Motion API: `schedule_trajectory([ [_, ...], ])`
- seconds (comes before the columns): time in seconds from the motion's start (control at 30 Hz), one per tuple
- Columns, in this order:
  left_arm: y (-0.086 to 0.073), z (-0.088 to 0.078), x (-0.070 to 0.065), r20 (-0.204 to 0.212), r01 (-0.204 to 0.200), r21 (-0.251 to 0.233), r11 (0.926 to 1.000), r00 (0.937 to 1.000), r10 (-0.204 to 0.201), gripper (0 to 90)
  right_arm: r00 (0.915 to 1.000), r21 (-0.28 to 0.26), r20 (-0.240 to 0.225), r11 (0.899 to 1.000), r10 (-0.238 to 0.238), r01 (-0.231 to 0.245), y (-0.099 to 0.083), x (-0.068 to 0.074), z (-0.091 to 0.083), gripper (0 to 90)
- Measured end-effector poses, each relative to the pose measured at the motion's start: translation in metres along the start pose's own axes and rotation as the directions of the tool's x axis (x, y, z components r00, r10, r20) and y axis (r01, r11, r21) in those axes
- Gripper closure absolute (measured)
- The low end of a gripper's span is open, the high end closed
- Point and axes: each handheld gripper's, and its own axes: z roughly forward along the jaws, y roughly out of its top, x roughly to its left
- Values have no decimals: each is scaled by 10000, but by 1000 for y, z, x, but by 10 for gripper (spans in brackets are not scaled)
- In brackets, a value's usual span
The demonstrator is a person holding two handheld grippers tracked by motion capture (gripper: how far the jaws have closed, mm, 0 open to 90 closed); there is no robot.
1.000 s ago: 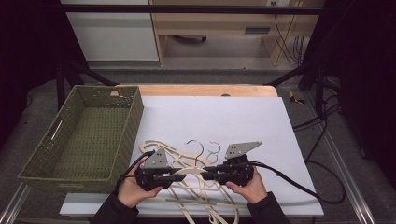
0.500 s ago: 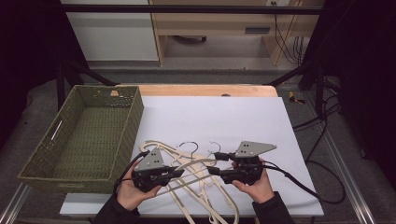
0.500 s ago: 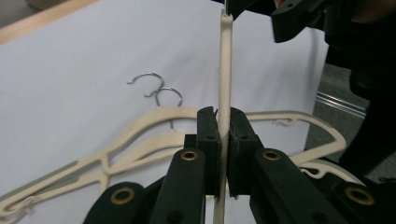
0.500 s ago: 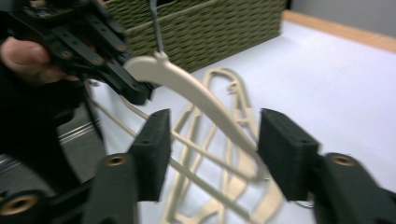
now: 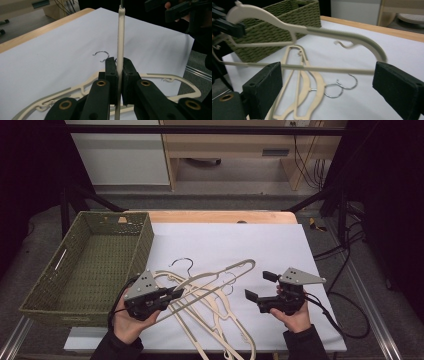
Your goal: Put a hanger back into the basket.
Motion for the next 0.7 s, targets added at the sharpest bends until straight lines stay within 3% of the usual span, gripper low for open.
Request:
schedule_trajectory([
  [0.33,20,-38,10,-448,-140,-797,9967,9989,104,848,9978,-282,574,9991,341,-326,-4,-15,-16,68],
  [0.47,32,-54,25,-789,-175,-795,9967,9968,112,847,9970,-352,643,9986,419,-397,-4,-18,-19,63],
  [0.6,35,-62,39,-875,-75,-809,9967,9962,4,848,9968,-410,683,9984,422,-395,-4,-18,-21,59],
  [0.7,39,-73,59,-978,81,-886,9960,9951,-168,847,9962,-461,755,9981,445,-410,-4,-18,-21,53],
])
